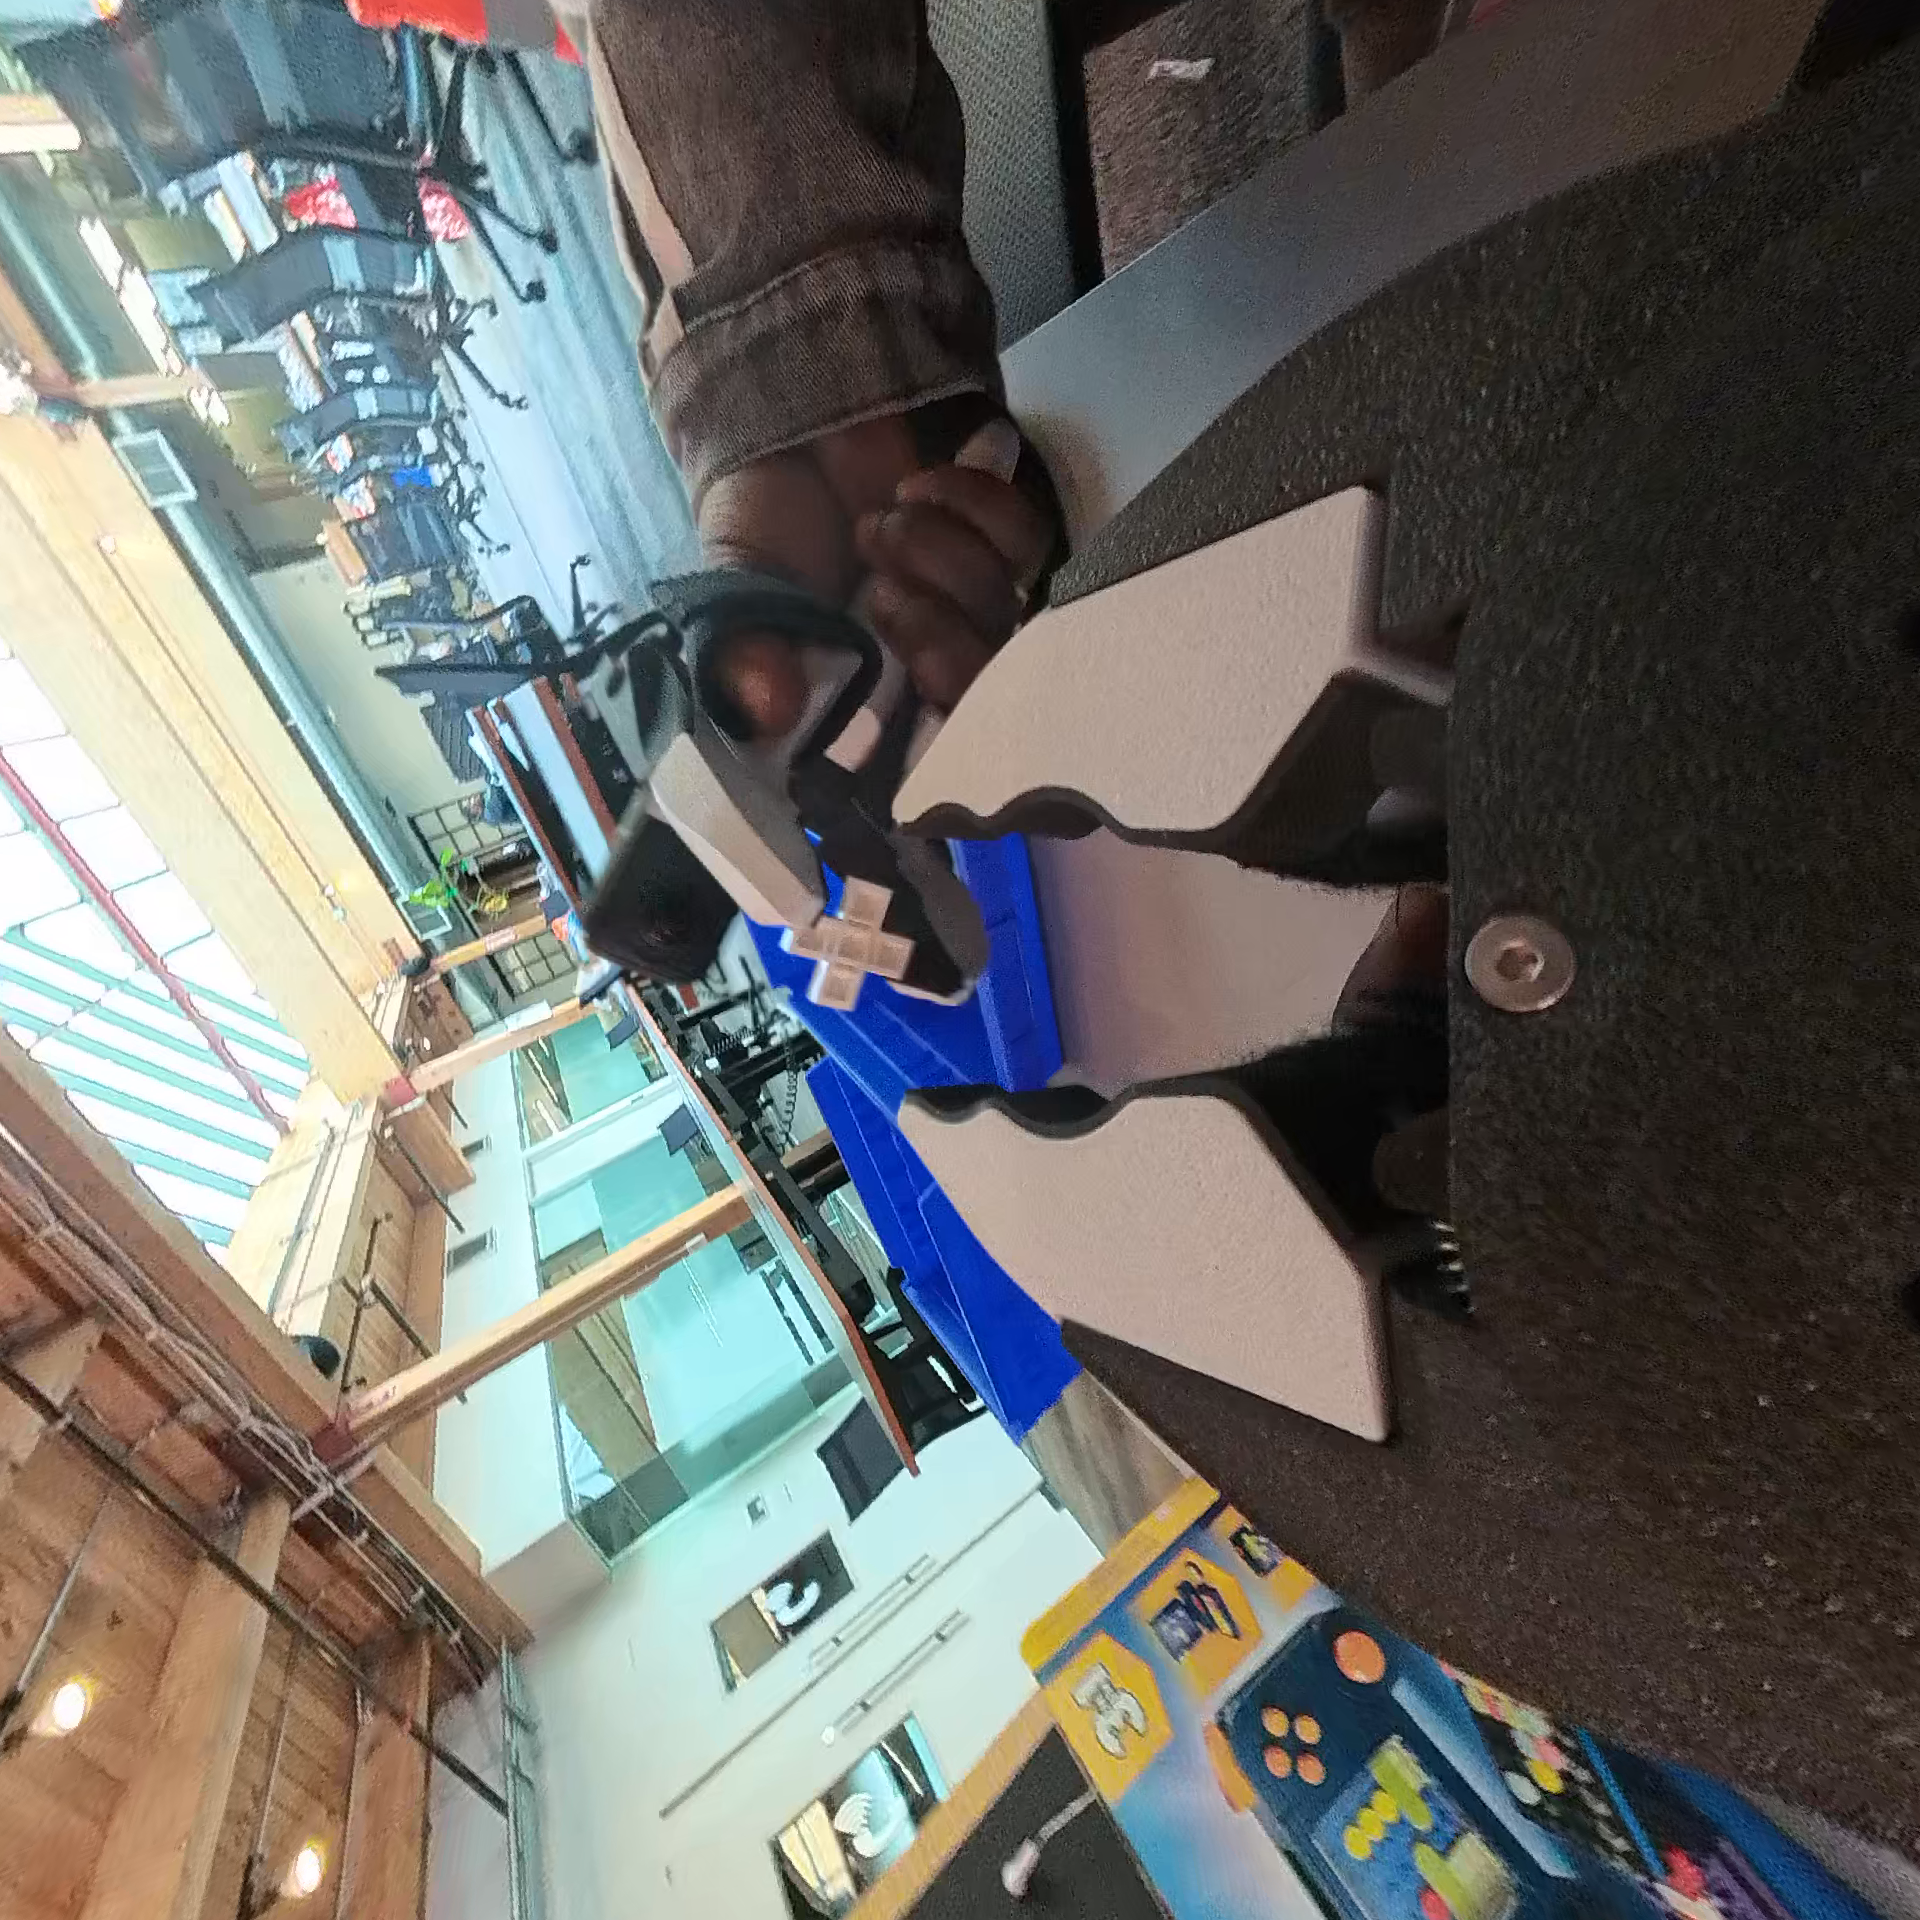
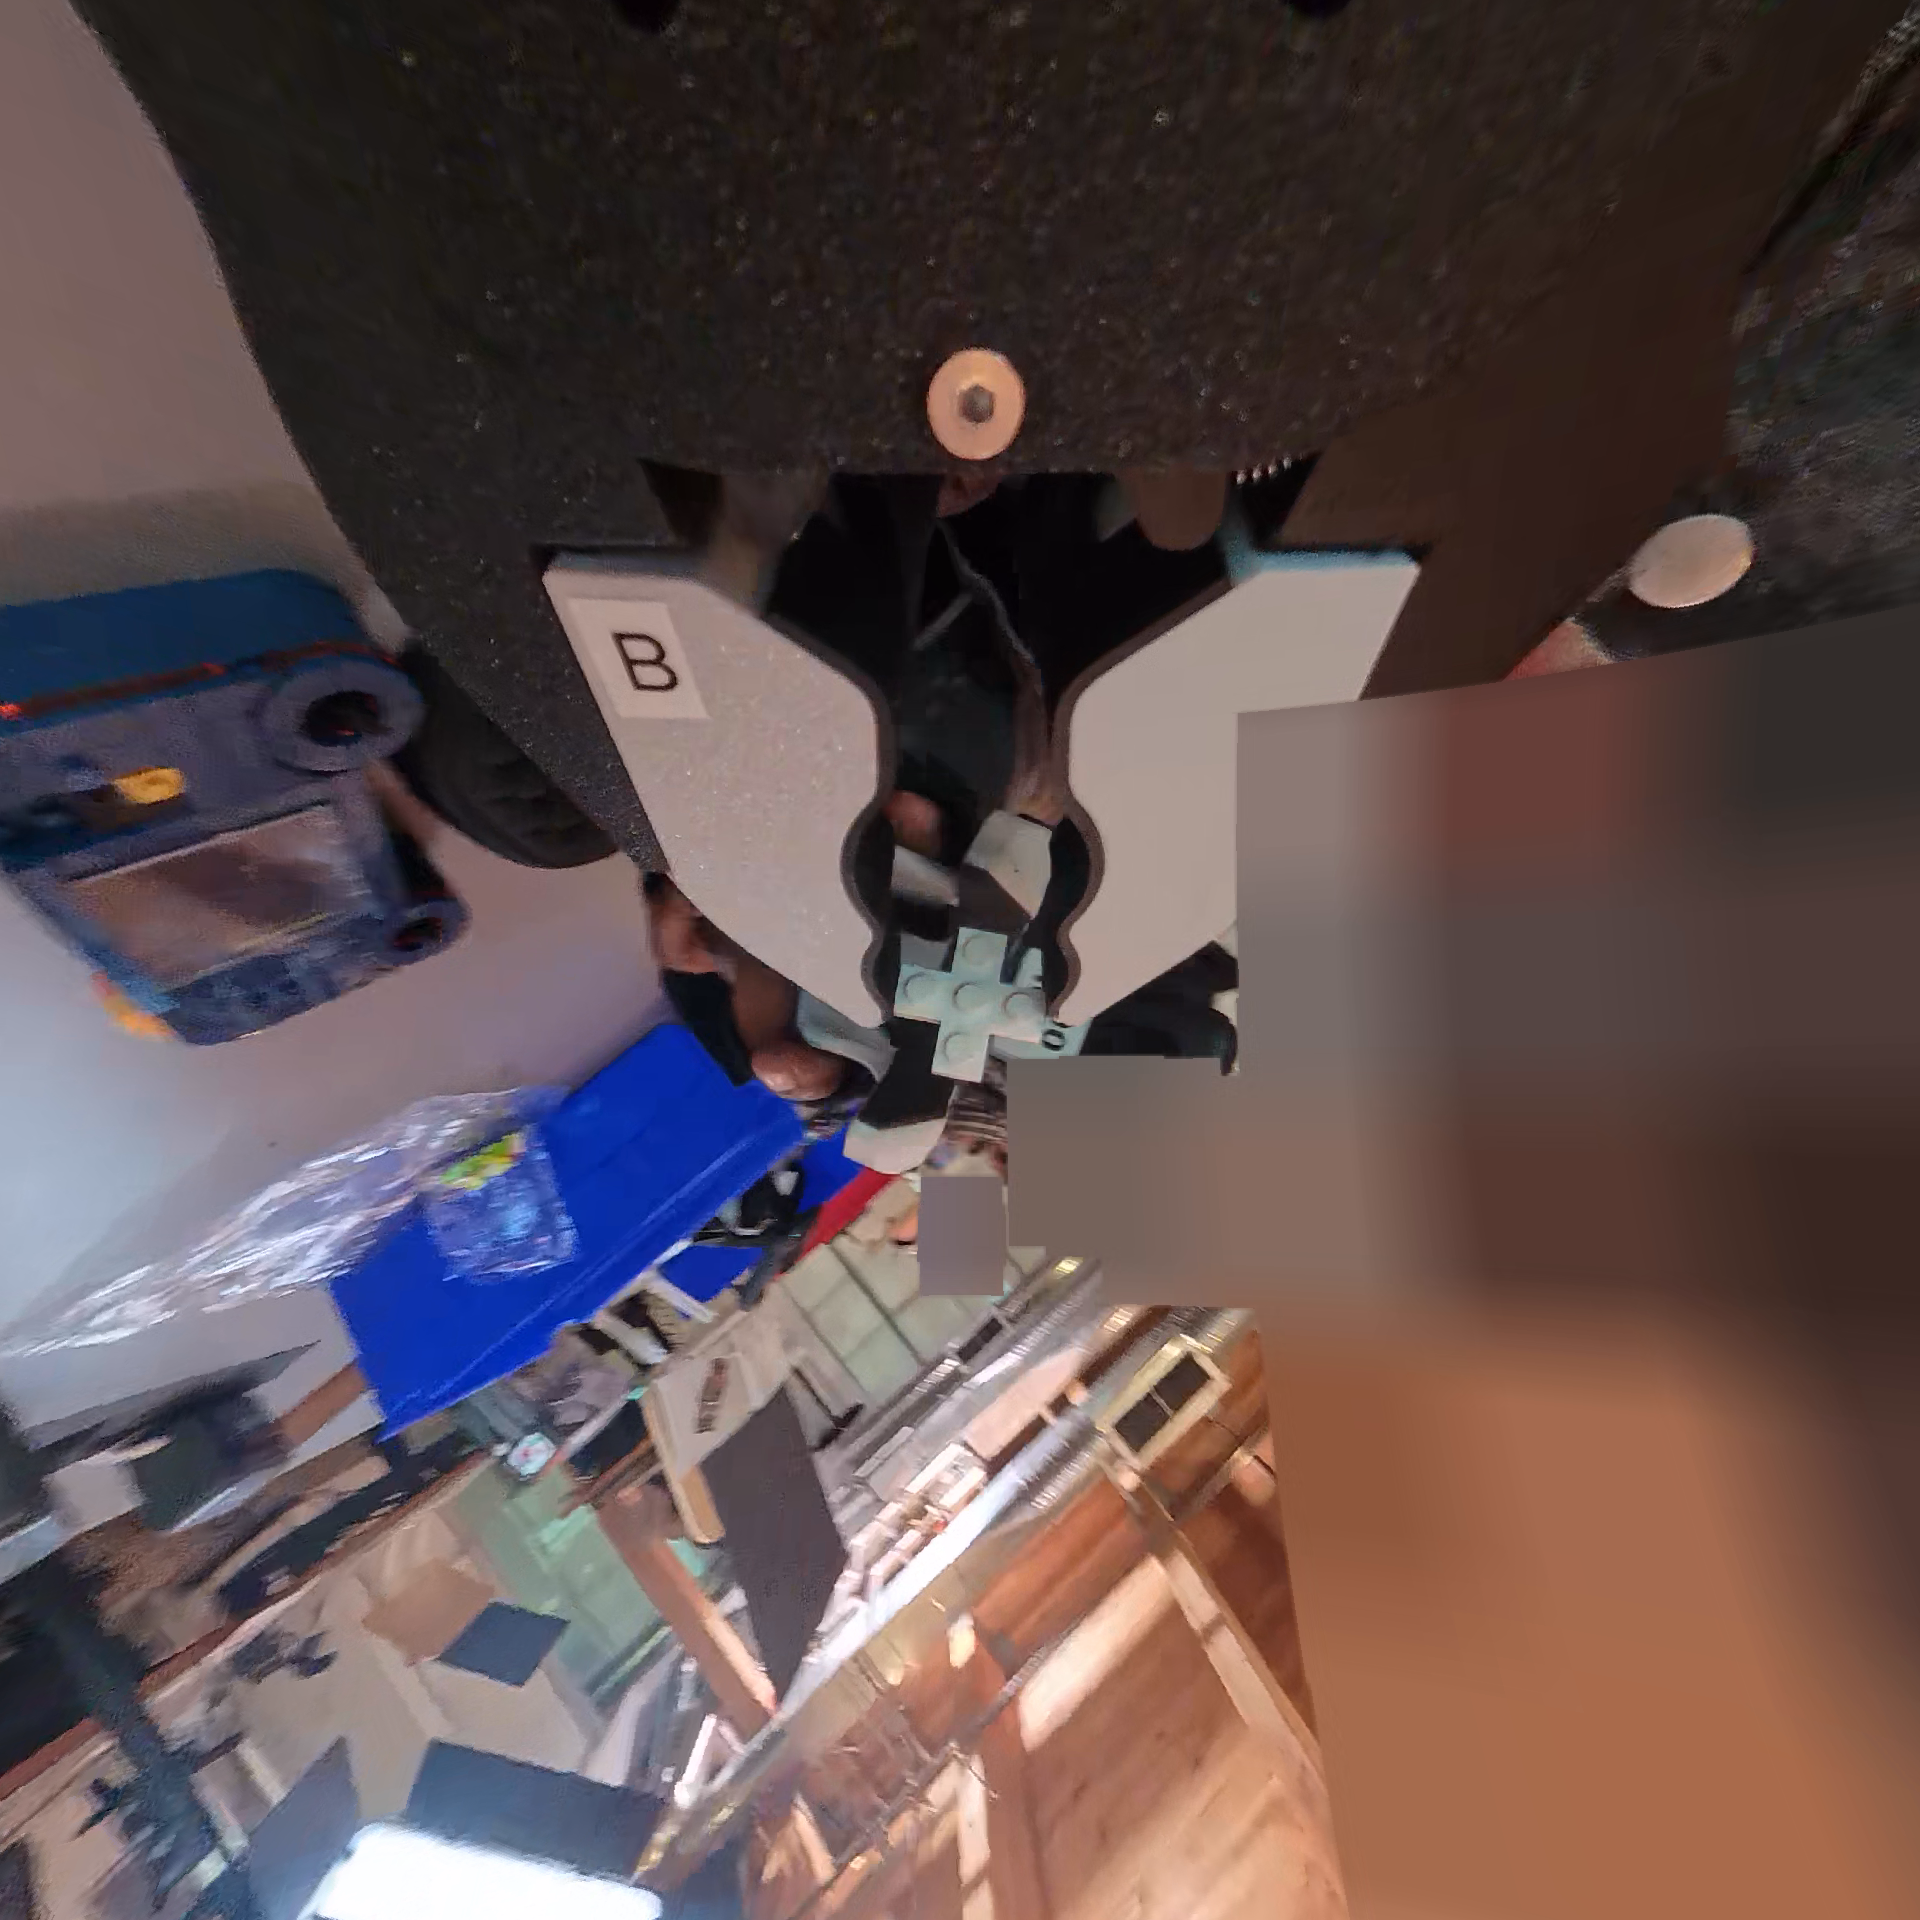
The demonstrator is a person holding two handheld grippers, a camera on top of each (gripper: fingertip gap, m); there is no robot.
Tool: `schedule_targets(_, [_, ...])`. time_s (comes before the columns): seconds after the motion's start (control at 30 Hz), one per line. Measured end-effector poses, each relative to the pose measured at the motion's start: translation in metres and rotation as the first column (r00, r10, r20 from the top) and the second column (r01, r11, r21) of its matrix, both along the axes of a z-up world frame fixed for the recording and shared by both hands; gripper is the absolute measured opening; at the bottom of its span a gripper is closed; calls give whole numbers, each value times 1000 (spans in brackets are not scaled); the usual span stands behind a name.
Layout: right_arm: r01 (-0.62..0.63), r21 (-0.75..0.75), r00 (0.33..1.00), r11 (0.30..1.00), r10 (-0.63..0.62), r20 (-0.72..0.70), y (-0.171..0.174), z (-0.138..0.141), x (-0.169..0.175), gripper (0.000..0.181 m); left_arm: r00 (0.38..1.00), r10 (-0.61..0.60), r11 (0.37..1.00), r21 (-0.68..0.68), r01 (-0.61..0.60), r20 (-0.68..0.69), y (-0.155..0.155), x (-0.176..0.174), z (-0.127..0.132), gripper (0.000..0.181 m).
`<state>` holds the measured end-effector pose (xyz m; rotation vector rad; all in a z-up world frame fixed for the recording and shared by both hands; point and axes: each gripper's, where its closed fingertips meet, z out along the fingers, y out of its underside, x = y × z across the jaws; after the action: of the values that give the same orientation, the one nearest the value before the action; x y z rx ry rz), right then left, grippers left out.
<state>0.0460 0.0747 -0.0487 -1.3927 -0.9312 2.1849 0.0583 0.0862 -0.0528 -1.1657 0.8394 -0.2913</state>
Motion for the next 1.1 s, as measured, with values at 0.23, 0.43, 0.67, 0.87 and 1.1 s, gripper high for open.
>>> schedule_targets(0.23, [309,727,765,613,-614,193,147,50,58,27,940,141,979,-182,-87,310,-16,-64,8,109])
schedule_targets(0.43, [-73,925,296,373,-877,378,396,28,130,27,876,333,942,-159,-295,350,-46,-126,7,118])
schedule_targets(0.67, [-196,825,69,530,-832,551,507,-45,151,37,819,476,879,-133,-459,319,-66,-155,15,120])
schedule_targets(0.87, [-84,881,95,466,-876,472,523,-38,149,70,824,463,885,-123,-449,328,-67,-157,17,113])
schedule_targets(1.1, [316,931,439,183,-898,28,481,53,89,120,847,433,901,-171,-398,309,-55,-147,3,106])
